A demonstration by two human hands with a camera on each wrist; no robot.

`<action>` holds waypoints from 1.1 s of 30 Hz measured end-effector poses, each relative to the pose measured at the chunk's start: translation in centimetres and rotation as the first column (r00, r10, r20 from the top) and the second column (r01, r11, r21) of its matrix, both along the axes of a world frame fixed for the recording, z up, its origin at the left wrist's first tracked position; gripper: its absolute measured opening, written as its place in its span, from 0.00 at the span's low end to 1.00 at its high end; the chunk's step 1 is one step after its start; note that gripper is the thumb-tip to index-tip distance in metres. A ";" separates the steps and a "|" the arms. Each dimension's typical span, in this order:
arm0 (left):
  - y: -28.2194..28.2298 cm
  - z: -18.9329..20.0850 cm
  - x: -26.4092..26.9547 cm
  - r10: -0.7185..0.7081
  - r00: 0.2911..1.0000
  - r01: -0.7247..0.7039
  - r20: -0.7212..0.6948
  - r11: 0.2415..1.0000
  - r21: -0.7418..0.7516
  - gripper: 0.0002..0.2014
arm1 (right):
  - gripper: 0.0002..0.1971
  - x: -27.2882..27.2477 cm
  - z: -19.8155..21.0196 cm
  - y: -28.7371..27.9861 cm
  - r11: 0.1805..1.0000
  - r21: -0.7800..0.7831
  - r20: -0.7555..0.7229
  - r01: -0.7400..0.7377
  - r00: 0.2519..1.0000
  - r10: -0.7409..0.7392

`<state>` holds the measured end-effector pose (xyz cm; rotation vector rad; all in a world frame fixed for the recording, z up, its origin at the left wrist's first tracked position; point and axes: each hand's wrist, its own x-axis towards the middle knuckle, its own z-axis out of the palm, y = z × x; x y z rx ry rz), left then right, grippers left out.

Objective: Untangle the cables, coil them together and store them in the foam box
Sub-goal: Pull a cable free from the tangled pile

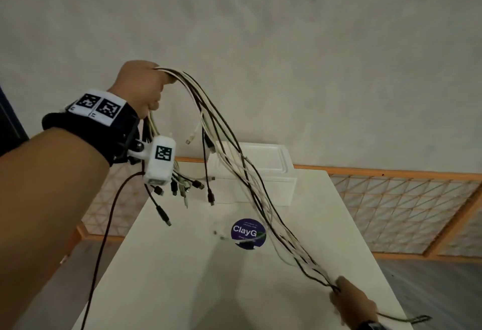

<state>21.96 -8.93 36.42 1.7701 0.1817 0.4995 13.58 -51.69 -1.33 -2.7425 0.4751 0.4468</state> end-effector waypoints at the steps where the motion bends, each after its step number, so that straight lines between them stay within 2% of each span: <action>1: -0.2 -0.1 0.0 -0.005 1.000 0.005 -0.011 1.000 0.004 0.12 | 0.15 0.2 0.4 -0.3 1.000 -0.019 -0.031 -0.020 0.999 0.019; 3: -0.9 -0.2 0.1 -0.022 0.999 0.021 -0.028 1.000 -0.001 0.11 | 0.24 1.4 1.8 -0.1 0.996 0.009 -0.022 -0.085 0.996 0.085; 4: -1.3 -0.3 0.1 -0.032 0.999 0.032 -0.034 0.999 -0.010 0.11 | 0.34 2.2 2.8 0.5 0.989 0.061 0.003 -0.138 0.990 0.138; 6: -2.4 -0.4 0.1 -0.056 0.998 0.054 -0.036 0.998 -0.033 0.12 | 0.59 4.1 5.7 2.6 0.940 0.223 0.179 -0.257 0.959 0.220; 7: -2.9 -0.4 0.1 -0.065 0.997 0.064 -0.031 0.997 -0.044 0.12 | 0.63 4.7 8.0 4.3 0.904 0.301 0.300 -0.305 0.930 0.214; 8: -3.5 -0.4 0.1 -0.076 0.997 0.075 -0.026 0.996 -0.050 0.12 | 0.60 5.2 10.4 6.1 0.865 0.366 0.405 -0.343 0.896 0.184; 10: -4.9 -0.4 -0.1 -0.112 0.994 0.111 -0.015 0.992 -0.062 0.11 | 0.48 6.1 14.8 9.9 0.773 0.475 0.579 -0.421 0.811 0.086; 12: -6.1 -0.3 -0.4 -0.162 0.987 0.161 -0.010 0.984 -0.082 0.11 | 0.40 7.1 17.6 13.2 0.717 0.520 0.663 -0.465 0.749 0.005; 14: -6.9 -0.1 -0.8 -0.210 0.978 0.209 0.001 0.972 -0.108 0.12 | 0.25 8.5 17.9 15.7 0.710 0.523 0.682 -0.471 0.731 -0.017; 16: -7.1 0.3 -1.2 -0.233 0.972 0.233 0.018 0.962 -0.141 0.13 | 0.06 9.6 16.5 17.1 0.752 0.494 0.642 -0.437 0.767 0.024; 19: -6.2 1.0 -1.7 -0.229 0.973 0.232 0.038 0.955 -0.185 0.13 | 0.03 9.9 12.5 17.5 0.801 0.461 0.478 -0.382 0.867 0.139; 20: -5.6 1.4 -1.8 -0.213 0.976 0.218 0.049 0.955 -0.199 0.14 | 0.02 9.6 11.1 17.4 0.835 0.405 0.425 -0.372 0.886 0.189; 23: -3.4 2.5 -1.9 -0.142 0.986 0.158 0.083 0.956 -0.248 0.14 | 0.08 7.2 6.0 15.3 0.928 0.154 0.249 -0.340 0.922 0.296; 25: -1.7 3.0 -1.8 -0.090 0.991 0.115 0.098 0.949 -0.294 0.15 | 0.12 4.8 2.0 11.9 0.965 0.086 0.126 -0.248 0.963 0.237; 27: -0.4 3.0 -1.5 -0.043 0.995 0.069 0.088 0.949 -0.307 0.14 | 0.14 2.2 -1.5 8.0 0.987 0.094 0.060 -0.130 0.990 0.125; 31: 0.2 1.5 -0.6 -0.060 0.998 0.061 0.013 0.970 -0.236 0.14 | 0.16 -0.3 -2.4 2.3 0.993 0.119 0.078 0.025 0.996 -0.035; 33: -0.2 0.9 -0.4 -0.088 0.996 0.085 0.002 0.965 -0.247 0.14 | 0.33 -0.6 -2.1 0.2 0.994 0.113 -0.001 0.014 1.000 -0.014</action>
